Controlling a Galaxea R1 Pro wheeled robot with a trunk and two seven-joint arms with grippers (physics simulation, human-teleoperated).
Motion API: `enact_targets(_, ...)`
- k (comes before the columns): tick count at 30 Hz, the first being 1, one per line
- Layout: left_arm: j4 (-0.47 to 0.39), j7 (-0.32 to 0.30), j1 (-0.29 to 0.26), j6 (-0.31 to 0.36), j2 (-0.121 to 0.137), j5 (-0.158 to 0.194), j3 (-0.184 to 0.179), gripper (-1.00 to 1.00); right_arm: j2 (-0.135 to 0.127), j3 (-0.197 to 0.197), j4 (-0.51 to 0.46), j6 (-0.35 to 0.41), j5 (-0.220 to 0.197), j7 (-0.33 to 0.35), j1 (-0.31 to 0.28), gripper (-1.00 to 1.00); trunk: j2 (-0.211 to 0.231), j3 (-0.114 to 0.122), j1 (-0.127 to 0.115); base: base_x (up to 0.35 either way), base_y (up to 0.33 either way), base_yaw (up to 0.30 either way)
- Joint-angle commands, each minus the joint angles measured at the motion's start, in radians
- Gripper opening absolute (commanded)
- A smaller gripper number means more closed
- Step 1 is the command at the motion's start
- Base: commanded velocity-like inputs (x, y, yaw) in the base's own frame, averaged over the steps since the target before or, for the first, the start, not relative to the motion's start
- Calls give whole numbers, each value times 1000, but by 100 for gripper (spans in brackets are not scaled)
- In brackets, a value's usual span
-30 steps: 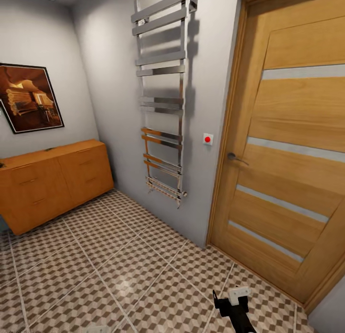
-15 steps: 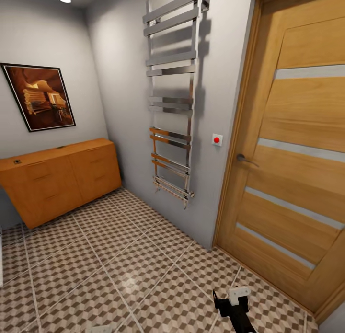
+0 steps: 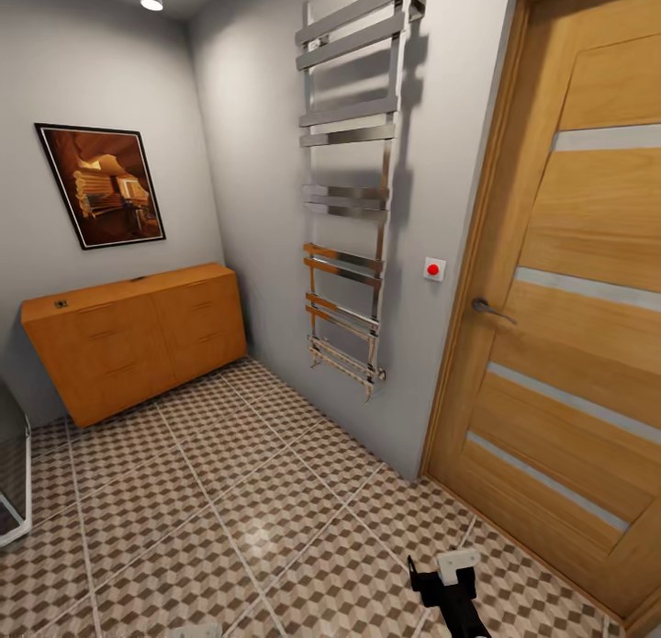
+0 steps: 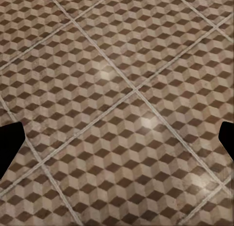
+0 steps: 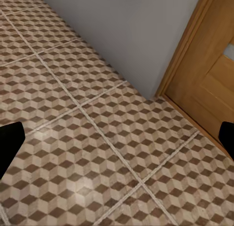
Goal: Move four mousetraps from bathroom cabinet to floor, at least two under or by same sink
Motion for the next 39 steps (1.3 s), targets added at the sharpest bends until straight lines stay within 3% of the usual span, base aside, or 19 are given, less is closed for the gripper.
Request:
enact_targets(1,3,3,-2,-5,-3,4,-8,100,0,7,1,-1,6,-10,-1,100,-2,-2,1,0,0,128)
enact_targets(11,3,3,-1,-6,-8,4,-8,100,0,7,1,-1,6,-10,-1,100,-2,-2,1,0,0,128)
enact_targets(23,3,4,-1,-6,17,5,-8,100,0,7,1,-1,6,-10,-1,100,-2,-2,1,24,0,128)
enact_targets(39,3,4,-1,-6,21,5,-7,100,0,7,1,-1,6,-10,-1,100,-2,-2,1,302,0,128)
